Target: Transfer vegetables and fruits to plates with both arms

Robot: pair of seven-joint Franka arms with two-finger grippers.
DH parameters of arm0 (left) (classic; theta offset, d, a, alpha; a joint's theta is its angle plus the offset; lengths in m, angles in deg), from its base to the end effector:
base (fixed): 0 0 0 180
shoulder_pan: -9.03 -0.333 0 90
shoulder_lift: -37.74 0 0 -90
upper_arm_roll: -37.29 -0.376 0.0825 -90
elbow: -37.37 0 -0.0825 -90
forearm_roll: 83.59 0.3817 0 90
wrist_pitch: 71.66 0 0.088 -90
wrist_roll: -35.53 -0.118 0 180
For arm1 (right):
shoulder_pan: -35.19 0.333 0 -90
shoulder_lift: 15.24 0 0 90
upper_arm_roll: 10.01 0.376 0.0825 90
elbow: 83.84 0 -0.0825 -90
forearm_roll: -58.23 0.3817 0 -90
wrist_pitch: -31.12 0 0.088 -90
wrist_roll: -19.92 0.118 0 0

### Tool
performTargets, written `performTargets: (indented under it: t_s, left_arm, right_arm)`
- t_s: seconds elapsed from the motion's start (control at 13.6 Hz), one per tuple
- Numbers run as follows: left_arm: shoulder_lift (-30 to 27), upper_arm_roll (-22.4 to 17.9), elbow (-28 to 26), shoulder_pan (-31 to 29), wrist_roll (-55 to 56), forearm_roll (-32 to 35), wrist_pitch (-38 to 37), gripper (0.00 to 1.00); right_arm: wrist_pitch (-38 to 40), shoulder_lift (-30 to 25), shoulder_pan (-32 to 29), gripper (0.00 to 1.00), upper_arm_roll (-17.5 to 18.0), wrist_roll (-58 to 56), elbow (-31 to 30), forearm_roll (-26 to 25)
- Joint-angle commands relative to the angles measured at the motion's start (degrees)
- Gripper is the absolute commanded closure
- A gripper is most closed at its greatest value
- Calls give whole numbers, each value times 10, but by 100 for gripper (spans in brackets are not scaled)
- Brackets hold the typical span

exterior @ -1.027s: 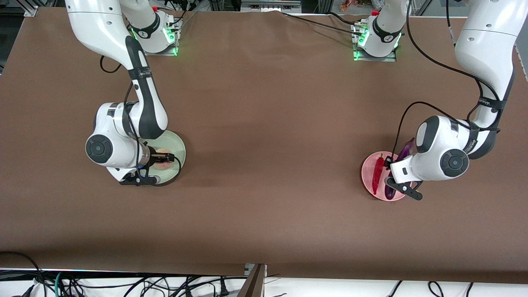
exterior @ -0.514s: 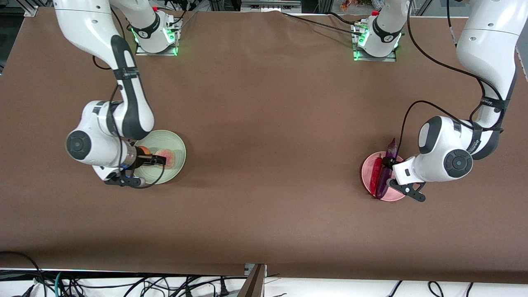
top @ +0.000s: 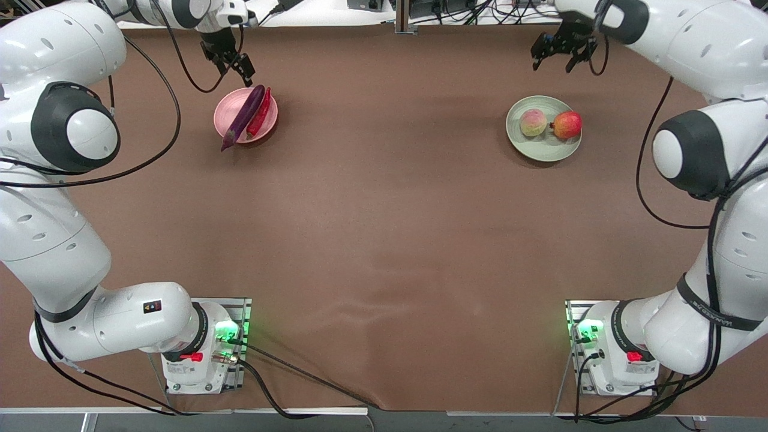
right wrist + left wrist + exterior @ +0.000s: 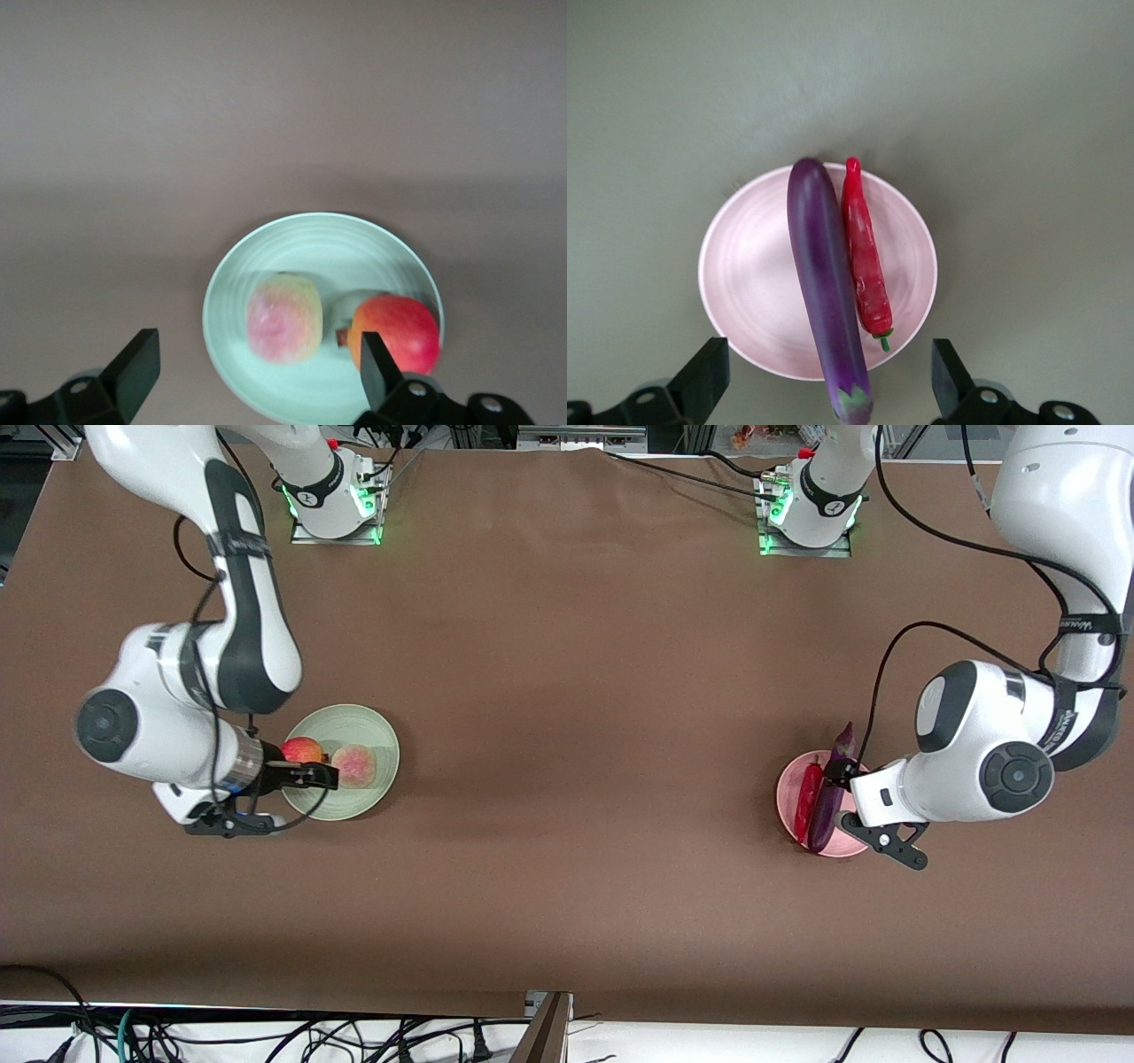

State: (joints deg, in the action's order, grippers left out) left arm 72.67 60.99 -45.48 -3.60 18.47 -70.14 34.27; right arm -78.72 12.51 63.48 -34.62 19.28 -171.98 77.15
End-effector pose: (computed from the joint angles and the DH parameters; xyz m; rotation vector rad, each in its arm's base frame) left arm 0.7190 -0.0574 0.3809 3.0014 -0.8055 -0.2377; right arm 0.6918 0.1221 0.4319 -3.0312 0.0127 0.0906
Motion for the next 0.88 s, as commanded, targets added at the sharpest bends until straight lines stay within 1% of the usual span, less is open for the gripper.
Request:
performTargets:
  t_s: [0.0, 0.15, 0.29, 0.44, 0.51, 0.59, 0.66, 0.73, 0.81]
  left_arm:
    - [-52, -2, 2, 3, -9, 1, -36, 0]
    - [-98, -8, 7, 1, -7, -7, -76, 0]
    - [-131, -7, 14, -12, -4, -8, -99, 0]
    - [-160, -11, 16, -12, 14, -8, -122, 0]
    - [-166, -12, 18, -20, 34, -10, -140, 0]
    - [-171, -13, 26, -39, 48, -33, -150, 0]
    - [-194, -25, 28, -36, 55, -56, -150, 0]
    - [-220, -46, 23, -21, 69, -59, -151, 0]
    - [-245, -88, 1, 7, 80, -62, -153, 0]
  right_arm:
    - [95, -96, 3, 0, -2, 42, -12, -25]
    - [126, -153, 5, 0, 5, 54, -14, -96]
    - [163, -190, 5, 0, 2, 48, -16, -104]
    - [171, -199, 0, 0, 6, 46, -21, -109]
    - [173, -207, -11, 0, 17, 45, -21, -119]
    - [176, -212, -26, 0, 34, 46, -22, -127]
    - [182, -215, -40, 0, 46, 45, -22, -133]
    - [185, -217, -68, 0, 70, 42, -21, -137]
    - [187, -221, -108, 0, 111, 33, -21, -140]
